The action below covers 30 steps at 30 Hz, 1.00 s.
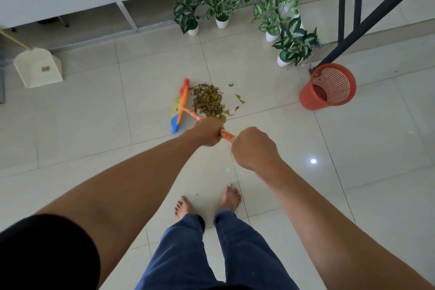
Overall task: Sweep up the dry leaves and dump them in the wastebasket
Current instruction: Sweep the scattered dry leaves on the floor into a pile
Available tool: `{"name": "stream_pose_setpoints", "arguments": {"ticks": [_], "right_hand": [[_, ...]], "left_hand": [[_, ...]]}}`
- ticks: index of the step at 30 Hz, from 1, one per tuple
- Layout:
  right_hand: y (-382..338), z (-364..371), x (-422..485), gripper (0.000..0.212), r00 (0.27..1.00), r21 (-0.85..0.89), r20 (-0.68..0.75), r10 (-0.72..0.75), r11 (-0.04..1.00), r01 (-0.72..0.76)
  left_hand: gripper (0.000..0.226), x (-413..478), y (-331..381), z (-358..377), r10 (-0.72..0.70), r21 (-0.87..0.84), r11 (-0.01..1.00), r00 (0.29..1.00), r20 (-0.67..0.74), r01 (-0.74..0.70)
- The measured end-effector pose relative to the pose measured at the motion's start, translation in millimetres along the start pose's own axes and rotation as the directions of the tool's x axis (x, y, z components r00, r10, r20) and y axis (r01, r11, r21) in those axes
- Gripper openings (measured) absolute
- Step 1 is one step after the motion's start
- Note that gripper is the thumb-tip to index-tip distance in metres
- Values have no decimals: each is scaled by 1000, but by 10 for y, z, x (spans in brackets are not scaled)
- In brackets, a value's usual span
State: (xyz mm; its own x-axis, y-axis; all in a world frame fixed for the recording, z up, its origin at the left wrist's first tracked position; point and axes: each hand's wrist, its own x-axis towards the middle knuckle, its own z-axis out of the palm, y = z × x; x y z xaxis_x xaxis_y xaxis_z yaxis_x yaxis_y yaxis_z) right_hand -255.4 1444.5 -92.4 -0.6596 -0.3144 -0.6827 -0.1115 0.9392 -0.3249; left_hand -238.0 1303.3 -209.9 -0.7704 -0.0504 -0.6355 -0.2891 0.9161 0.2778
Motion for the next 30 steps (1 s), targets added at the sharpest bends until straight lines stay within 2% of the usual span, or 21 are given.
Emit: {"name": "stream_pose_setpoints", "arguments": {"ticks": [5,9,12,15,18,20,23,26,30], "right_hand": [[322,-270,-286,28,999,76,-47,-8,997,11],[260,-358,-79,24,999,302,-17,51,952,-44],[115,-229,118,22,996,338,40,74,938,-83],[102,-77,134,36,993,431,58,104,895,-119],[290,-34,-15,21,986,413,83,144,896,-165],[435,-79,-113,12,972,507,99,215,829,-235],[569,-270,-191,5,946,659,160,281,684,-314],[612,-422,-114,10,953,708,153,263,644,-291],[569,-416,15,15,922,753,194,335,551,-359]], "left_hand": [[11,9,329,-79,112,116,987,994,5,-112],[25,126,278,-356,66,220,973,998,19,-68],[17,221,174,-466,45,247,968,998,41,-54],[15,241,154,-426,82,265,957,987,135,-116],[20,228,315,-345,146,337,912,952,270,-236],[24,236,462,-347,168,386,876,934,315,-288],[30,328,669,-494,183,445,840,934,306,-310],[34,468,805,-691,190,485,822,946,261,-299],[19,594,938,-771,209,485,817,944,256,-312]]}}
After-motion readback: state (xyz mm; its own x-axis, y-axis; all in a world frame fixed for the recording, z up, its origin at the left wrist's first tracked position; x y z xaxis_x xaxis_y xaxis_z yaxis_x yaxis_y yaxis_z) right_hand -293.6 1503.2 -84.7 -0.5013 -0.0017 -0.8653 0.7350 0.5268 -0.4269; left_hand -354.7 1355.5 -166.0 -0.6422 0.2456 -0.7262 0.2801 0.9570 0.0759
